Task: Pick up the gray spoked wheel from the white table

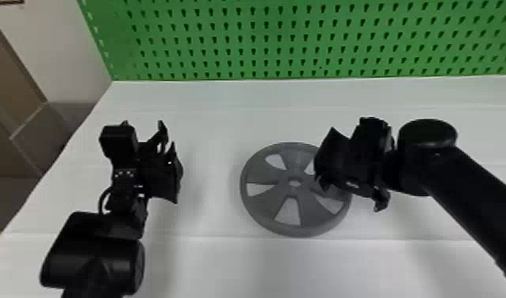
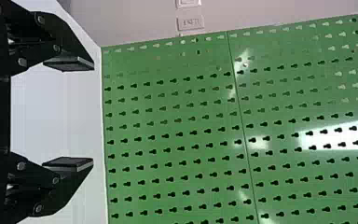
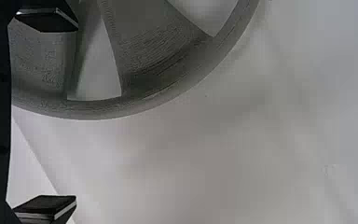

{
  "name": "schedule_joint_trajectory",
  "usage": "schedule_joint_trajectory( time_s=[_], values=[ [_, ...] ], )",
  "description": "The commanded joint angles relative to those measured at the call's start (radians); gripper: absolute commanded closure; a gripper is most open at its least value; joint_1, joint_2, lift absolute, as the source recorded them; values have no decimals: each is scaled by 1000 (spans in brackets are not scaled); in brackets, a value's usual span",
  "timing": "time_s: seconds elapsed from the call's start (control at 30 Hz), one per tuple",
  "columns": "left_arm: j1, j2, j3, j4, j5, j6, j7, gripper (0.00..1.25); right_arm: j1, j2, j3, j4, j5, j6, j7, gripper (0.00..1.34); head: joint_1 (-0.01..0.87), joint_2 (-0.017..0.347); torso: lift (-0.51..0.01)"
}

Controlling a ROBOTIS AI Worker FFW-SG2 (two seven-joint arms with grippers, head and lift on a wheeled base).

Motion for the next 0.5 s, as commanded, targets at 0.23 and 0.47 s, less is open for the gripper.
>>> schedule_joint_trajectory(
  time_s=[0.23,0.47],
  values=[
    [-1,0,-3,0,1,2,0,516,2,-3,4,3,-18,-2,1,113,779,110,-69],
    [-2,0,-5,0,3,3,0,516,5,-4,-2,22,-50,-7,1,113,779,110,-69]
  ],
)
